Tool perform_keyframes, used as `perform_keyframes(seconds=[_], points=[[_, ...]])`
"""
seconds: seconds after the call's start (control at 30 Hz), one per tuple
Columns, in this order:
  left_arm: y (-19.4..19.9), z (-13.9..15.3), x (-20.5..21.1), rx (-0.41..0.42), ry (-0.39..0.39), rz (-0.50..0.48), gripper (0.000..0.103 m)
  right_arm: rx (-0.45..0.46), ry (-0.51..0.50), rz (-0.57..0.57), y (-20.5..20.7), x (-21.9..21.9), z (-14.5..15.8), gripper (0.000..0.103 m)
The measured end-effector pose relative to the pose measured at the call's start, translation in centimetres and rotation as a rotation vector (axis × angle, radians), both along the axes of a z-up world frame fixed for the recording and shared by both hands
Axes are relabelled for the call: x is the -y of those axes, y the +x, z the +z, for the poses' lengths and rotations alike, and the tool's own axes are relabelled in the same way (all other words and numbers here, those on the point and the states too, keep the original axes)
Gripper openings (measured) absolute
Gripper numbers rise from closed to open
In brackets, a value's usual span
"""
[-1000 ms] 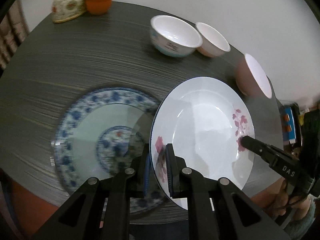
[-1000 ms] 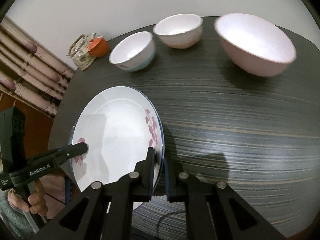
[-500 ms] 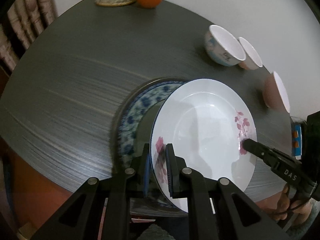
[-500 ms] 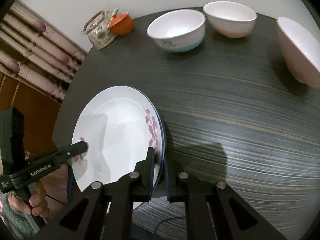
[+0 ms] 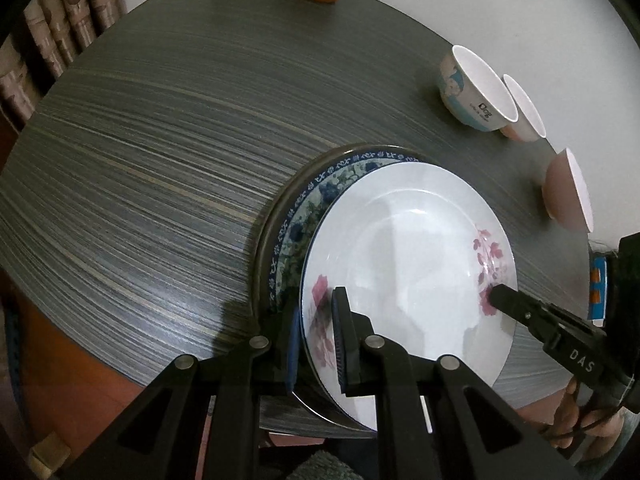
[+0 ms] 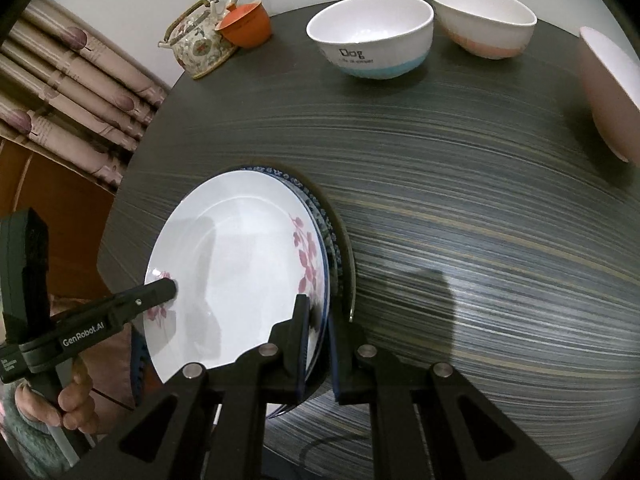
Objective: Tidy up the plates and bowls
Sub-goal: 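Lower the pink-flowered plate flat onto the blue-and-white plates with the right gripper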
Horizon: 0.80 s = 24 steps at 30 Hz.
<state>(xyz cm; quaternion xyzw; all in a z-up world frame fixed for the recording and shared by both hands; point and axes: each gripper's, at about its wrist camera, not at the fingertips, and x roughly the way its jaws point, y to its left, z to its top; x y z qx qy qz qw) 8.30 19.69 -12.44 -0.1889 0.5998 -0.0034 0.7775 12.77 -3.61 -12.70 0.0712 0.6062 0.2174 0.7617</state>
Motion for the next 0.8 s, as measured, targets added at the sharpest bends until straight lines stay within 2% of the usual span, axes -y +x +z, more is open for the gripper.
perform_keyframes(seconds=[0.3, 0.63, 0.8], points=[[0.4, -0.1, 0.3, -0.005, 0.015, 0.004, 0.012, 0.014, -0.034, 0.008, -0.1, -0.9, 0.1, 0.013], [1.1, -0.1, 0.4, -0.012, 0.031, 0.01, 0.02, 0.039, -0.117, 0.059, -0.3, -2.2, 0.3, 0.014], [1.2, -0.1, 0.8, -0.011, 0.049, 0.002, 0.023, 0.037, -0.121, 0.056, -0.2, -2.5, 0.3, 0.014]])
